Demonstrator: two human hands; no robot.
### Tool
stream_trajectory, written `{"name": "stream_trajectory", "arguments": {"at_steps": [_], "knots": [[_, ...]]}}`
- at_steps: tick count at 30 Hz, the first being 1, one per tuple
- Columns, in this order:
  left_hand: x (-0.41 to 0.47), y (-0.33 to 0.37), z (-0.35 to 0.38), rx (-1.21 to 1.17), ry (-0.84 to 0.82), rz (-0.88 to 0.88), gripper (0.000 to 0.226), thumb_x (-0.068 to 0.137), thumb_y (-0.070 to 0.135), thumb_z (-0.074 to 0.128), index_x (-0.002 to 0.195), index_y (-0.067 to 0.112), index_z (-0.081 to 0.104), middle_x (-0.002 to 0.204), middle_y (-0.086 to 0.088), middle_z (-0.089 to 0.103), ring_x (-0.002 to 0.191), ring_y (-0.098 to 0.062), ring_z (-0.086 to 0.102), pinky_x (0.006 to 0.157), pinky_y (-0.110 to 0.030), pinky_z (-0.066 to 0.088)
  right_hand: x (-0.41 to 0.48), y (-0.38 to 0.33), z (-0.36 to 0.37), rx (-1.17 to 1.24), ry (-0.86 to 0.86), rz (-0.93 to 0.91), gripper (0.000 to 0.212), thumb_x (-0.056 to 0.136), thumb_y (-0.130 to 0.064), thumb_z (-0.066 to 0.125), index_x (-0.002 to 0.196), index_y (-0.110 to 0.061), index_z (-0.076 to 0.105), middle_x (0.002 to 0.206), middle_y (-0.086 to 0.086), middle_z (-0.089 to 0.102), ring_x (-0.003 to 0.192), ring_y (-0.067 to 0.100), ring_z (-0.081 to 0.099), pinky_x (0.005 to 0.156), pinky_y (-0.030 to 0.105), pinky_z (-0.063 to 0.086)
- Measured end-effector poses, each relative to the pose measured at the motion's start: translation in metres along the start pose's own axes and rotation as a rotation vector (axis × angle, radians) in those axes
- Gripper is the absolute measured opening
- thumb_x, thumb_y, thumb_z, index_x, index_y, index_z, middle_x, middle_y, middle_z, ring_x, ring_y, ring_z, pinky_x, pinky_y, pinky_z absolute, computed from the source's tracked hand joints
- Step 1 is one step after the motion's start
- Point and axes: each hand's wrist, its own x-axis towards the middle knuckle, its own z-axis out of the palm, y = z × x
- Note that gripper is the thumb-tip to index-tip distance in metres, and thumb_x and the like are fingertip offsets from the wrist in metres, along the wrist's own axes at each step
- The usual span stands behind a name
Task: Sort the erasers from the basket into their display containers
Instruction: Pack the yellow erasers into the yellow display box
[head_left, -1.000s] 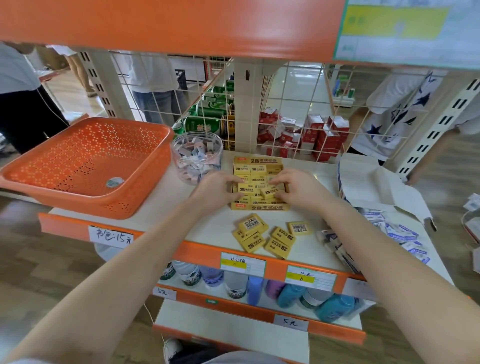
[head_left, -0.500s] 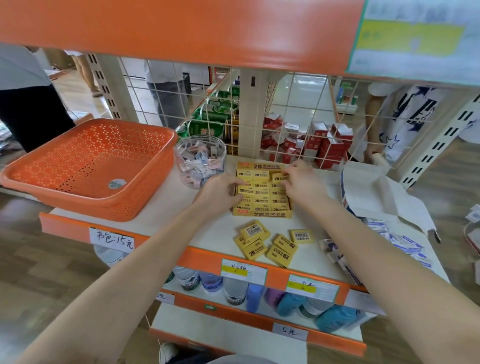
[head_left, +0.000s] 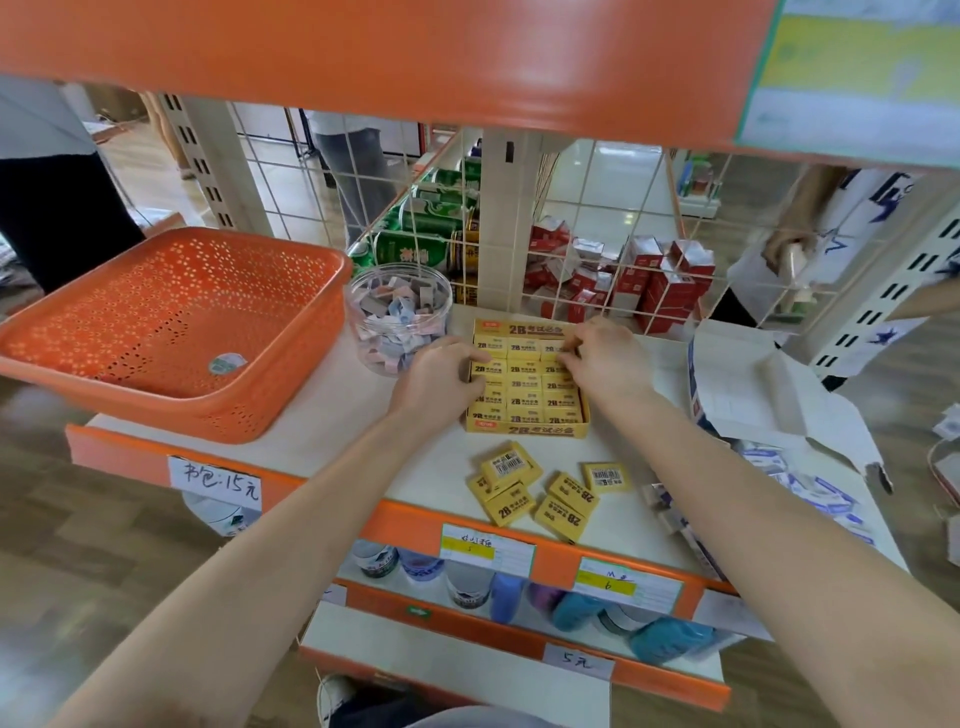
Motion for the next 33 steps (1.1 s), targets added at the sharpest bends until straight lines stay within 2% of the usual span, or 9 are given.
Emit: {"name": "stream_trajectory", "arguments": {"at_steps": [3, 8, 11, 15, 21, 24, 27, 30, 33], "knots": [[0.000, 0.001, 0.004, 0.009, 0.061, -0.021, 0.029, 0.084, 0.021, 0.067, 0.112, 0.022, 0.068, 0.118, 0.006, 0.059, 0.086, -0.013, 0.055, 0.081, -0.033, 0.052, 0.001, 0.000, 0.000, -0.024, -0.004, -0.015, 0.019, 0.090, -0.029, 0.060, 0.100, -0.016, 0.068, 0.105, 0.001, 0.058, 0.095, 0.020, 0.056, 0.066, 0.028, 0.037], [-0.001, 0.004, 0.008, 0.006, 0.182, -0.075, 0.032, 0.085, 0.016, 0.064, 0.117, 0.017, 0.067, 0.120, 0.002, 0.060, 0.106, -0.017, 0.055, 0.086, -0.027, 0.044, 0.004, 0.003, 0.002, 0.019, -0.023, 0.006, 0.017, 0.090, -0.026, 0.060, 0.100, -0.017, 0.070, 0.111, 0.001, 0.060, 0.102, 0.022, 0.055, 0.073, 0.031, 0.043], [0.001, 0.006, 0.009, -0.004, 0.189, -0.131, 0.033, 0.085, 0.019, 0.063, 0.118, 0.018, 0.066, 0.116, 0.000, 0.065, 0.107, -0.018, 0.057, 0.088, -0.032, 0.049, 0.005, 0.003, 0.002, 0.016, -0.020, 0.035, 0.017, 0.091, -0.025, 0.059, 0.101, -0.018, 0.070, 0.110, 0.001, 0.063, 0.102, 0.022, 0.057, 0.072, 0.030, 0.042], [-0.001, 0.011, 0.008, 0.018, 0.194, -0.168, 0.030, 0.087, 0.021, 0.062, 0.117, 0.021, 0.067, 0.110, 0.001, 0.069, 0.101, -0.020, 0.061, 0.082, -0.037, 0.053, 0.004, -0.003, 0.003, -0.037, -0.011, 0.071, 0.018, 0.093, -0.023, 0.055, 0.104, -0.020, 0.068, 0.110, 0.000, 0.063, 0.101, 0.021, 0.058, 0.067, 0.028, 0.038], [-0.004, 0.016, 0.002, 0.231, 0.154, -0.142, 0.028, 0.092, 0.029, 0.055, 0.119, 0.029, 0.064, 0.107, 0.004, 0.069, 0.098, -0.020, 0.061, 0.069, -0.029, 0.047, 0.000, -0.003, 0.009, 0.001, 0.031, 0.117, 0.018, 0.093, -0.021, 0.054, 0.104, -0.018, 0.068, 0.107, 0.000, 0.064, 0.095, 0.021, 0.059, 0.065, 0.029, 0.040], [-0.004, 0.020, -0.003, 0.390, 0.098, -0.094, 0.028, 0.095, 0.031, 0.049, 0.118, 0.026, 0.064, 0.104, 0.001, 0.068, 0.095, -0.021, 0.062, 0.065, -0.028, 0.042, -0.003, -0.006, 0.008, -0.013, 0.013, 0.127, 0.022, 0.092, -0.015, 0.052, 0.106, -0.019, 0.068, 0.107, 0.002, 0.065, 0.091, 0.022, 0.060, 0.065, 0.028, 0.044], [-0.007, 0.026, -0.008, 0.441, 0.023, -0.085, 0.029, 0.096, 0.033, 0.045, 0.118, 0.021, 0.060, 0.098, -0.002, 0.065, 0.087, -0.021, 0.061, 0.058, -0.028, 0.040, -0.009, -0.005, 0.003, -0.098, -0.133, 0.033, 0.031, 0.091, -0.017, 0.052, 0.120, -0.022, 0.061, 0.124, 0.004, 0.057, 0.107, 0.025, 0.056, 0.082, 0.033, 0.049], [-0.020, 0.026, -0.015, 0.394, 0.058, -0.064, 0.024, 0.096, 0.031, 0.044, 0.116, 0.020, 0.053, 0.094, -0.002, 0.063, 0.082, -0.021, 0.059, 0.063, -0.031, 0.048, -0.023, -0.002, -0.003, -0.047, -0.168, -0.035, 0.052, 0.091, -0.024, 0.056, 0.141, -0.023, 0.040, 0.147, 0.003, 0.038, 0.130, 0.028, 0.040, 0.107, 0.041, 0.036], [-0.034, 0.021, -0.025, 0.234, 0.103, 0.011, 0.025, 0.095, 0.033, 0.049, 0.115, 0.024, 0.061, 0.102, 0.004, 0.068, 0.089, -0.018, 0.062, 0.073, -0.034, 0.054, -0.040, -0.008, -0.018, 0.104, -0.084, -0.154, 0.050, 0.090, -0.023, 0.058, 0.139, -0.023, 0.044, 0.146, -0.002, 0.040, 0.131, 0.019, 0.040, 0.106, 0.031, 0.033]]}}
